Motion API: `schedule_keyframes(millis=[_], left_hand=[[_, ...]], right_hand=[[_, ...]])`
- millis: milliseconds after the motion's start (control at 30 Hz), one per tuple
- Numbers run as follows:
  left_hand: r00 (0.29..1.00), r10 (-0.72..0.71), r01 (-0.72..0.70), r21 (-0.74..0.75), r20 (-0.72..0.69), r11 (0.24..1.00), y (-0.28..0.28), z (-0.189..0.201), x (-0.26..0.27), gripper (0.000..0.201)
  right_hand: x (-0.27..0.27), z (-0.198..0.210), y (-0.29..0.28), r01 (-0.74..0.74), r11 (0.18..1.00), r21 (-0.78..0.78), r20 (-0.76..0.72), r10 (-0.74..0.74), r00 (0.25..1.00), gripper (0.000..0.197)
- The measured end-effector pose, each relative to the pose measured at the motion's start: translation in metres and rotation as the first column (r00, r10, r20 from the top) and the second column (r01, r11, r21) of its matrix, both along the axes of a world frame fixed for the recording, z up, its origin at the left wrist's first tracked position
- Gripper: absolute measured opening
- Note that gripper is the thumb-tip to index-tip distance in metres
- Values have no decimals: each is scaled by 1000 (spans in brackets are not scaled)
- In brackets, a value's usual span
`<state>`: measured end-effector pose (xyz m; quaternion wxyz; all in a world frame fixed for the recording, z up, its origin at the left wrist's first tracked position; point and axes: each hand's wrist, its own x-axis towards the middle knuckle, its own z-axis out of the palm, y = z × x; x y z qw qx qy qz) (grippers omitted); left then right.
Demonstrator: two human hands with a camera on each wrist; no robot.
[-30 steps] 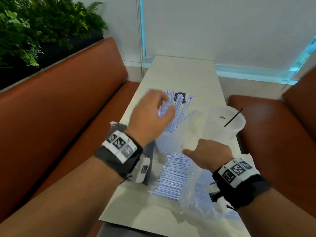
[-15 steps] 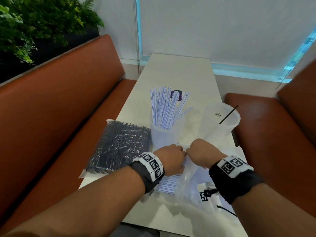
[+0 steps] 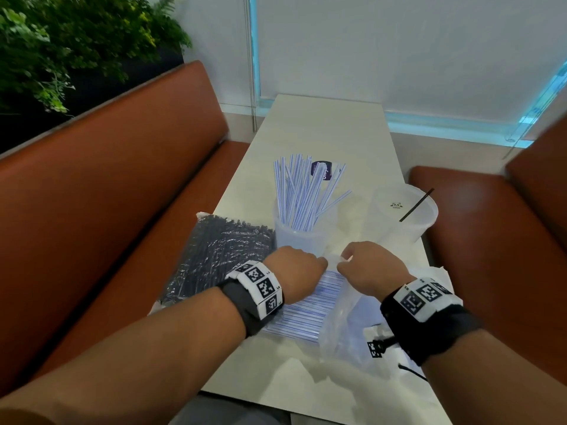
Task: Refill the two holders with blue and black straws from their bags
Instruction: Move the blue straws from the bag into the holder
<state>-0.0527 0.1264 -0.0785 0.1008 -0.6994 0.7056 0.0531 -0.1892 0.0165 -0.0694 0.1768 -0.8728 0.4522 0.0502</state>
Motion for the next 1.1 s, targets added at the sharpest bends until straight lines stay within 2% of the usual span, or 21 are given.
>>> schedule_keyframes(millis=[133,300,467,567,633,667,700,767,800,833,900,933,1033,1067,1100], left_hand=[[999,-7,8,-14,32,1000,17,6,30,17],[998,56,-56,-56,-16,997,42,-1,69,28],[989,141,-143,-37,-43,989,66,-8,105,11],[981,179,-182,-29,-71,983,78,-9,123,11],[974,206,-212,-64,-93,975,84,-10,131,13],[971,214,-224,-86,-110,971,86,-10,132,13],[969,212,-227,-114,-129,967,86,-10,131,13],[968,183,-214,-180,-172,960,82,-9,123,16],[967,165,-206,-210,-195,956,77,-8,116,17],[967,146,-194,-233,-209,953,70,-7,109,17],[974,110,-162,-266,-198,950,56,-4,94,20],[976,104,-155,-276,-193,948,49,-2,89,22],[976,119,-171,-311,-180,935,35,6,80,26],[978,117,-168,-329,-170,929,31,9,76,26],[981,102,-156,-347,-167,925,26,11,70,26]], right_hand=[[-2,-8,-3,19,998,53,74,-22,997,27],[-5,-17,-5,13,995,102,147,-28,989,26],[-8,-20,-4,46,994,99,163,-61,985,27],[-8,-23,-6,34,995,95,147,-48,988,27],[-7,-22,-7,1,997,82,172,-15,985,35],[-6,-20,-6,26,996,85,272,-49,961,45],[-6,-15,-4,81,990,116,433,-124,893,54],[-2,-3,3,154,957,245,739,-287,610,62],[1,1,6,127,935,331,801,-350,486,60],[5,5,8,67,907,415,809,-402,429,57],[11,14,10,-50,856,515,773,-439,459,52],[11,18,9,-60,851,521,777,-444,447,49],[3,26,-2,-14,838,546,812,-525,254,41],[2,28,-4,-15,836,549,805,-523,280,41],[2,28,-3,-22,845,535,788,-489,374,41]])
